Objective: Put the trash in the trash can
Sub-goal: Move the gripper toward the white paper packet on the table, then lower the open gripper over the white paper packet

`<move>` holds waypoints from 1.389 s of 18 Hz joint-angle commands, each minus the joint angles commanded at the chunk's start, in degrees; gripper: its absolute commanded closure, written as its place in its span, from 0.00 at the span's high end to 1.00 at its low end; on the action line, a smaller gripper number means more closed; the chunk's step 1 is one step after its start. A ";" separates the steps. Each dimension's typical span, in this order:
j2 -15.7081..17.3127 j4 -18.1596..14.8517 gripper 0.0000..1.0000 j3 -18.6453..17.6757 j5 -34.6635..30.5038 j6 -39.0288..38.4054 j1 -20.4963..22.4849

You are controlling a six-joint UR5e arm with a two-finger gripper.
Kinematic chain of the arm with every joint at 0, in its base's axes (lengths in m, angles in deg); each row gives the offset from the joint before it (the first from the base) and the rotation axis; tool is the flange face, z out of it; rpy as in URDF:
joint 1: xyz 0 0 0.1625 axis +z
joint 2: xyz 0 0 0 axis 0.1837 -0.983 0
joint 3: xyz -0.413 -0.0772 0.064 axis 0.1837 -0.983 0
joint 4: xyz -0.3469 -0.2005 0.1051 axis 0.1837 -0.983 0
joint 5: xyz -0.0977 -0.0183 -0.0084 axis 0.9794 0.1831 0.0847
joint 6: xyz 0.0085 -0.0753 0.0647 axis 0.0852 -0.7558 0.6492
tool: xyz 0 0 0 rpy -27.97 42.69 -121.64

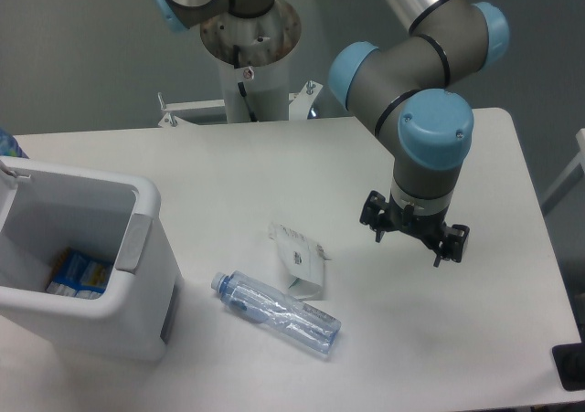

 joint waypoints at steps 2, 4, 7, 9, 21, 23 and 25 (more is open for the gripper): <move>0.00 0.00 1.00 -0.09 -0.26 0.00 0.00; 0.00 -0.09 1.00 -0.09 -0.79 -0.09 0.00; 0.00 -0.09 1.00 -0.09 -0.79 -1.05 -0.09; -0.09 -0.09 1.00 -0.09 -0.70 -2.37 -0.44; -0.18 4.38 1.00 -4.65 -0.62 -11.76 -4.57; 0.26 7.80 1.00 -6.67 -0.44 -14.14 -4.66; 0.70 10.54 1.00 -8.95 -0.62 -14.59 -5.01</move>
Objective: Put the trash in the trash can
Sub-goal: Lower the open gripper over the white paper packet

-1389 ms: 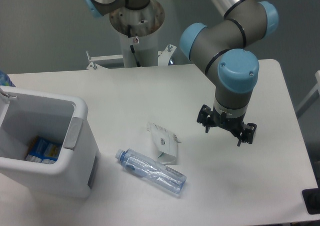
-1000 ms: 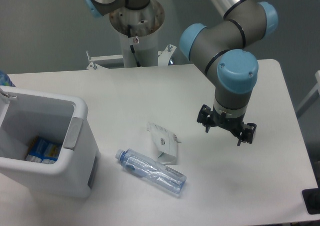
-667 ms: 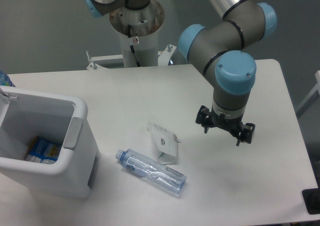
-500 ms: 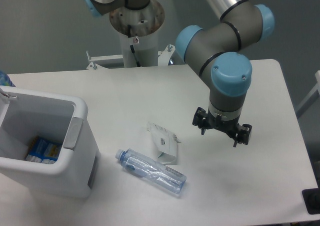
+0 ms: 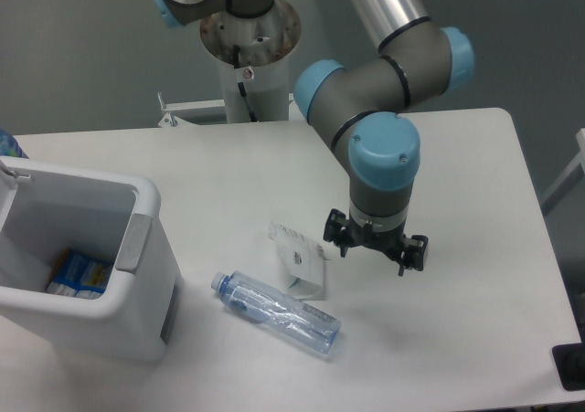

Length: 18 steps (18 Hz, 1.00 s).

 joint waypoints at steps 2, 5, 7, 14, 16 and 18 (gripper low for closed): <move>0.18 0.62 1.00 -2.90 0.00 -0.09 -1.84; 1.58 2.98 1.00 -7.73 0.09 -2.45 -2.81; 2.55 5.62 1.00 -11.16 0.17 -3.51 -3.60; 2.73 12.49 1.00 -14.60 0.53 -4.75 -6.15; 1.68 12.58 1.00 -14.51 0.44 -7.19 -7.47; 0.89 14.24 1.00 -14.43 0.18 -7.91 -7.56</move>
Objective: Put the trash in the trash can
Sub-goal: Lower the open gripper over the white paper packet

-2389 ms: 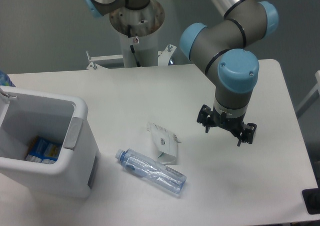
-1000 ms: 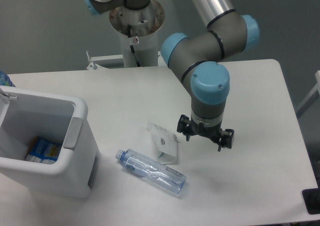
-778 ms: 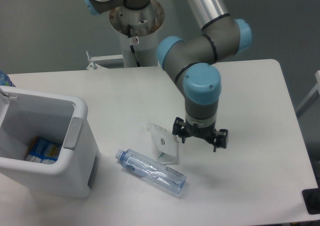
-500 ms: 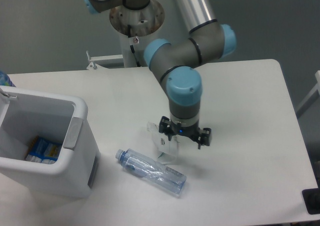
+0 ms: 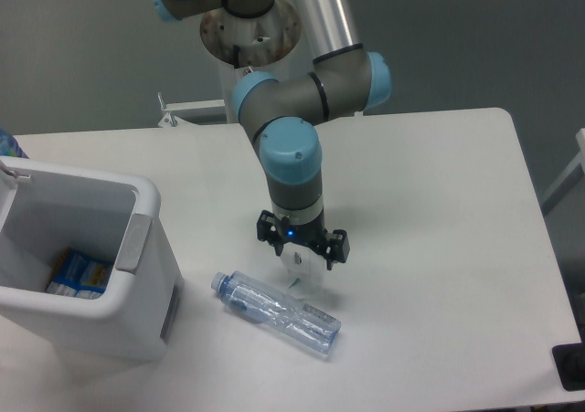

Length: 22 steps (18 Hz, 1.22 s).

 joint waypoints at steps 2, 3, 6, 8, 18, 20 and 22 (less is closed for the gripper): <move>-0.79 0.97 1.00 0.35 0.00 -0.17 -0.35; -1.32 1.67 1.00 0.53 -0.17 -0.35 -0.35; -2.20 2.03 1.00 0.62 -0.52 -0.53 -0.44; -2.37 2.12 0.96 0.79 -2.01 1.39 -0.44; -1.59 1.42 0.00 0.53 -2.73 3.25 -0.26; -1.24 1.33 0.00 0.53 -2.55 2.90 -0.26; -0.88 1.24 0.00 0.62 -2.46 2.81 -0.26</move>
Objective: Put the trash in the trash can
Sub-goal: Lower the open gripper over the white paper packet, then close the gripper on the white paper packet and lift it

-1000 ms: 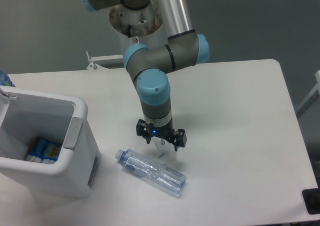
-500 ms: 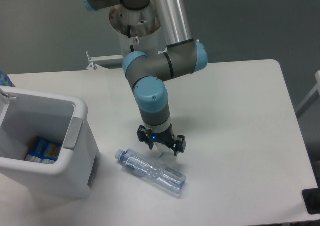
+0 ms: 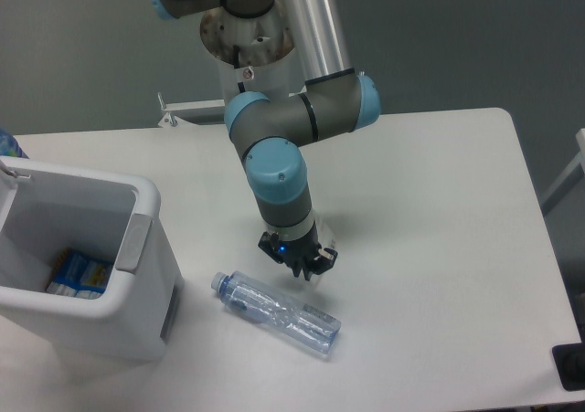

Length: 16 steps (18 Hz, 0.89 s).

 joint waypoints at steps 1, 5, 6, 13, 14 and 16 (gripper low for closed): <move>0.09 0.09 0.00 0.00 0.09 0.00 0.09; 1.49 -0.17 0.00 0.53 0.35 -0.26 0.88; 1.93 -0.18 0.00 0.62 1.05 -0.26 1.49; 2.64 -0.18 0.00 6.41 16.86 -10.53 4.57; 2.81 -0.18 0.00 6.85 18.53 -11.68 4.92; 3.60 -0.18 0.00 8.17 21.52 -13.35 5.01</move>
